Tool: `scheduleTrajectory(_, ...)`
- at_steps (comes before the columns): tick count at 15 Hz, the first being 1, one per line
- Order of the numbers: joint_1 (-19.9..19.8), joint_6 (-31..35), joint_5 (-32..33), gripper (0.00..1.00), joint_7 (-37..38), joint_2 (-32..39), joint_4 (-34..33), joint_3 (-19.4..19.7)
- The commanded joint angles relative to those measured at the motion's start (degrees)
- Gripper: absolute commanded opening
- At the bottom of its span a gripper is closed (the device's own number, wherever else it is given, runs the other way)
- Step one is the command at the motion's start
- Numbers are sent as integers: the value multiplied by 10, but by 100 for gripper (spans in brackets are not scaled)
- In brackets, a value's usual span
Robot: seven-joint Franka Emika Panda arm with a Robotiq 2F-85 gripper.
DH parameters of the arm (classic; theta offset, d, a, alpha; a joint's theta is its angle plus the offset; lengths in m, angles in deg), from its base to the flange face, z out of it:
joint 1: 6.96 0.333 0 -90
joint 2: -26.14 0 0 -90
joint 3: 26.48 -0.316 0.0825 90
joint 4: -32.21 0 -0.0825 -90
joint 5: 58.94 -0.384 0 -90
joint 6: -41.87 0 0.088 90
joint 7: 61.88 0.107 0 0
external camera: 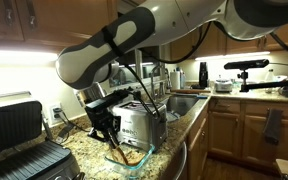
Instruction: Put a slice of bread into the toaster
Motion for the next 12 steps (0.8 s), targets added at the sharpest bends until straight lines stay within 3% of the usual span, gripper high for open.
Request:
scheduleTrajectory(1,6,12,-10,8,13,-41,47,6)
scheduleTrajectory(12,2,23,-19,8,19,-83,87,6)
